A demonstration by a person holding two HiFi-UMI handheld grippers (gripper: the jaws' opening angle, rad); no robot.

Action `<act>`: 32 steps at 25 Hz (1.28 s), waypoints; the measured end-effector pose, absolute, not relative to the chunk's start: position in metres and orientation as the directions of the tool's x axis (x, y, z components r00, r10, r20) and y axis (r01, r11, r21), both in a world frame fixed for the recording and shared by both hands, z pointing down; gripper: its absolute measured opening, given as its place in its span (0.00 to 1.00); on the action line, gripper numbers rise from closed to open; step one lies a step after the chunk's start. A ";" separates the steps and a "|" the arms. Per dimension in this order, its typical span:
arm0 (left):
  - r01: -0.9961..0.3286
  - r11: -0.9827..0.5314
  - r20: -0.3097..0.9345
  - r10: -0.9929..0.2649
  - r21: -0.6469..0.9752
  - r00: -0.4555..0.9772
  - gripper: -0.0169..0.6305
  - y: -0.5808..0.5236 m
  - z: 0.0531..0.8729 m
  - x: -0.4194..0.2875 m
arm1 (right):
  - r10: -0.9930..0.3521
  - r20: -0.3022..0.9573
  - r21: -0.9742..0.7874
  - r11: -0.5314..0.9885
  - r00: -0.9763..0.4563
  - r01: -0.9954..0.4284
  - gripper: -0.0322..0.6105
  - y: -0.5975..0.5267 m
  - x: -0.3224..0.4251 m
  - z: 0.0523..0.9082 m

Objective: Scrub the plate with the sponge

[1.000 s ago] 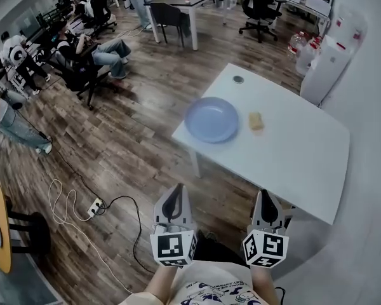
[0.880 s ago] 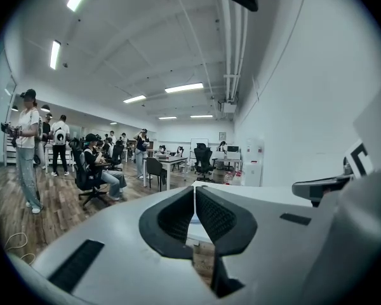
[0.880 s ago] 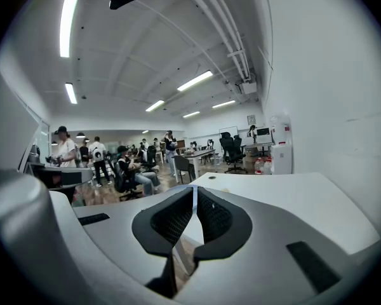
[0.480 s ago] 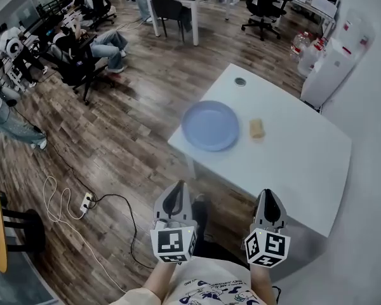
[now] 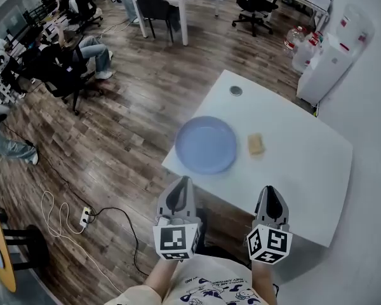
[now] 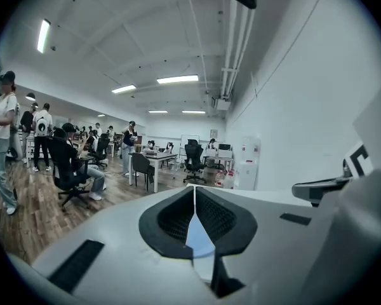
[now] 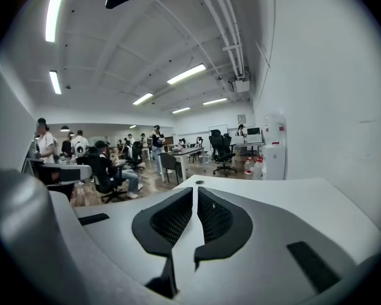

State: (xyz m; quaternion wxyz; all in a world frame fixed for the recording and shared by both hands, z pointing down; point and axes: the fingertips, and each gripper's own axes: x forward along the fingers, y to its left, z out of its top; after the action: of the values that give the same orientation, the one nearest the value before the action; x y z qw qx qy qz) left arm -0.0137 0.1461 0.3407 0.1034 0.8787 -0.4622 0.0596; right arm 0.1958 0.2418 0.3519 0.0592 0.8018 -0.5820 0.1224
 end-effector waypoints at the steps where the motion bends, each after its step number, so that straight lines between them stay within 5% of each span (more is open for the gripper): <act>1: -0.823 -0.553 0.201 -0.798 0.128 0.568 0.05 0.136 0.340 -0.012 | -0.918 0.266 -0.046 -0.317 0.295 -0.947 0.10 0.233 0.198 0.351; 32: -0.756 -0.631 0.330 -0.686 0.174 0.649 0.05 -0.015 0.397 0.037 | -0.838 0.447 0.012 -0.344 0.313 -0.939 0.10 0.088 0.247 0.408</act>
State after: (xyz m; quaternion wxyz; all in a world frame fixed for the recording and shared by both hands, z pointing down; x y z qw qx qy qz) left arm 0.0373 -0.0149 0.3967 0.1498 0.8955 -0.4025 0.1170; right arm 0.2465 0.0879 0.4084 0.1363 0.7985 -0.5563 0.1852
